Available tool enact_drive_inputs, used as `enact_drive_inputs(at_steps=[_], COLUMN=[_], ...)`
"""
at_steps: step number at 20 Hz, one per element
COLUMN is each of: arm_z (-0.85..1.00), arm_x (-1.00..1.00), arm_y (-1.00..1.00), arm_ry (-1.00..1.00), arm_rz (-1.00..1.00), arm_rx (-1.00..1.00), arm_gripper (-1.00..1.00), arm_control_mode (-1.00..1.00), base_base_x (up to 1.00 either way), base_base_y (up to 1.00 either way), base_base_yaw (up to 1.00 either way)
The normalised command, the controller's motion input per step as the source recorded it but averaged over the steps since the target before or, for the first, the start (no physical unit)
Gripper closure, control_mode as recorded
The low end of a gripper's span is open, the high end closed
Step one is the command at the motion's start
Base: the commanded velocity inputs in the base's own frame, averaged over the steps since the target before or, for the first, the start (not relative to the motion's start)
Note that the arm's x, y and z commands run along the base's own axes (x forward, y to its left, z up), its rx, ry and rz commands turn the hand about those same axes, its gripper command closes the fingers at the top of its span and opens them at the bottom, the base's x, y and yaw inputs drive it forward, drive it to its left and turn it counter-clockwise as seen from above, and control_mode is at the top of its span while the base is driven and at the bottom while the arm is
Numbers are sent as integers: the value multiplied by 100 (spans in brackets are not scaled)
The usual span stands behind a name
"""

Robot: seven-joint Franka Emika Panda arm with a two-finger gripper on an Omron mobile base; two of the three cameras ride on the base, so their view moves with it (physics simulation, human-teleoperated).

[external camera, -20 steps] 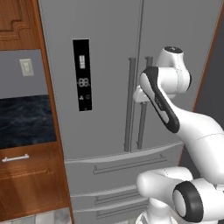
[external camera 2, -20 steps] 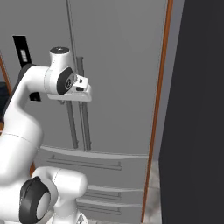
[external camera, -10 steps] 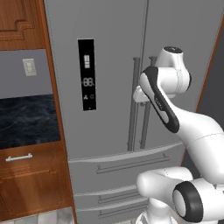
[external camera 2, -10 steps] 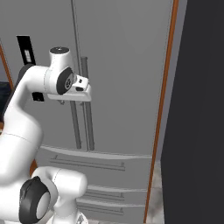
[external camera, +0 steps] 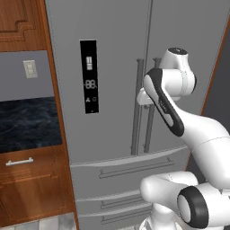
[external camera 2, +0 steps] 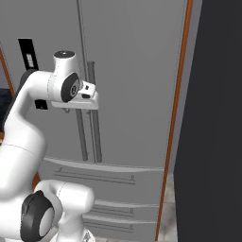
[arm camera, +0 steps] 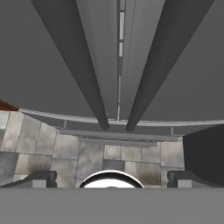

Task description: Retrieve a lemon from the fridge and place it on the cutting board with the fish.

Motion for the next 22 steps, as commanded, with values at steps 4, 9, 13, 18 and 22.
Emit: enact_drive_inputs(at_steps=[4, 9, 13, 18, 22], arm_z=[-1, -16, -8, -15, -6], arm_x=[16, 22, 31, 44, 30], arm_y=[-12, -35, -4, 0, 0], arm_ry=[-7, -10, -14, -7, -5], arm_rz=[0, 0, 0, -1, -1], arm_rx=[0, 0, 0, -1, 0], arm_gripper=[-100, -100, -100, -100, -100], arm_control_mode=[-100, -100, -100, -100, -100], base_base_x=[0, 0, 0, 0, 0], base_base_y=[0, 0, 0, 0, 0], base_base_yaw=[0, 0, 0, 0, 0])
